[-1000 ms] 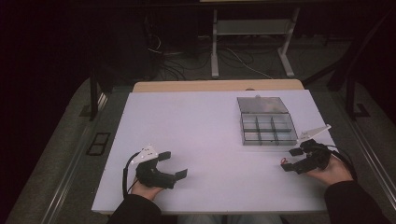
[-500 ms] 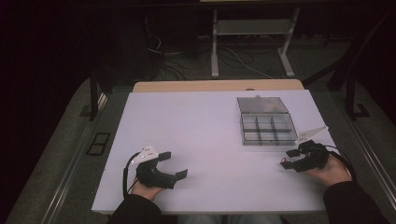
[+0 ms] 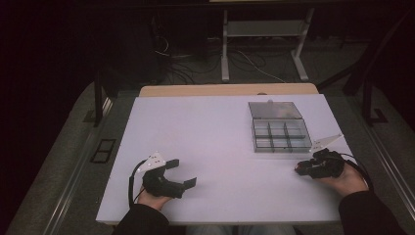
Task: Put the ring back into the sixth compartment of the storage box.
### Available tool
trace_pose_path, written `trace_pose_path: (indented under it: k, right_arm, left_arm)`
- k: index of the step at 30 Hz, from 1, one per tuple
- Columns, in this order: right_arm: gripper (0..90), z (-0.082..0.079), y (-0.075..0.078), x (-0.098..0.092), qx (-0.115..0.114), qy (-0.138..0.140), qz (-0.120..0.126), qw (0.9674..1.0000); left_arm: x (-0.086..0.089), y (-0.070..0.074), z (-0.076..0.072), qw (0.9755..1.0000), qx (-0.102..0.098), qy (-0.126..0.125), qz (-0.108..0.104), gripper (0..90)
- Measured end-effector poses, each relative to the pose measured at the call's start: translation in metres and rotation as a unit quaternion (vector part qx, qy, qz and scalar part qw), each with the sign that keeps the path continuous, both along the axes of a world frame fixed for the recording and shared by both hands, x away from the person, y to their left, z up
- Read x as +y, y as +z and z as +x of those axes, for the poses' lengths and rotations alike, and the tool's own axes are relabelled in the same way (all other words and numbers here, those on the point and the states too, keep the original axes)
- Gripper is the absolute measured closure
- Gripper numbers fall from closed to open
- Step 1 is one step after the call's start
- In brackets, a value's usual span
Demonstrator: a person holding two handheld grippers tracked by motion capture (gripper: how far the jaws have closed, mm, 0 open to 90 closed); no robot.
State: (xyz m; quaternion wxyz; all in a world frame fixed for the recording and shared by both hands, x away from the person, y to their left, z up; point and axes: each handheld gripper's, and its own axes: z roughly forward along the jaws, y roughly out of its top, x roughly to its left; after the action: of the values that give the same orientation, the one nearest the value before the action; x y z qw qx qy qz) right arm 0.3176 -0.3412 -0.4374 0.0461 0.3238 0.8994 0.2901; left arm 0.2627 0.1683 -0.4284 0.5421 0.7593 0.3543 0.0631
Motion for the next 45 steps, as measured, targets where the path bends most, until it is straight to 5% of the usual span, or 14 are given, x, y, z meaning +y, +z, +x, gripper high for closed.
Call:
trace_pose_path:
  k: [19, 45]
  right_arm:
    - [70.1, 0.001, 0.005, -0.004, 0.025, -0.018, 0.026, 0.9992]
    - [70.1, 0.008, 0.041, -0.007, 0.005, -0.017, 0.025, 0.9995]
  left_arm:
    - [0.0, 0.0, 0.0, 1.0, 0.001, -0.001, -0.002, 0.0]
    - [0.0, 0.0, 0.0, 1.0, 0.001, -0.003, -0.002, 0.0]
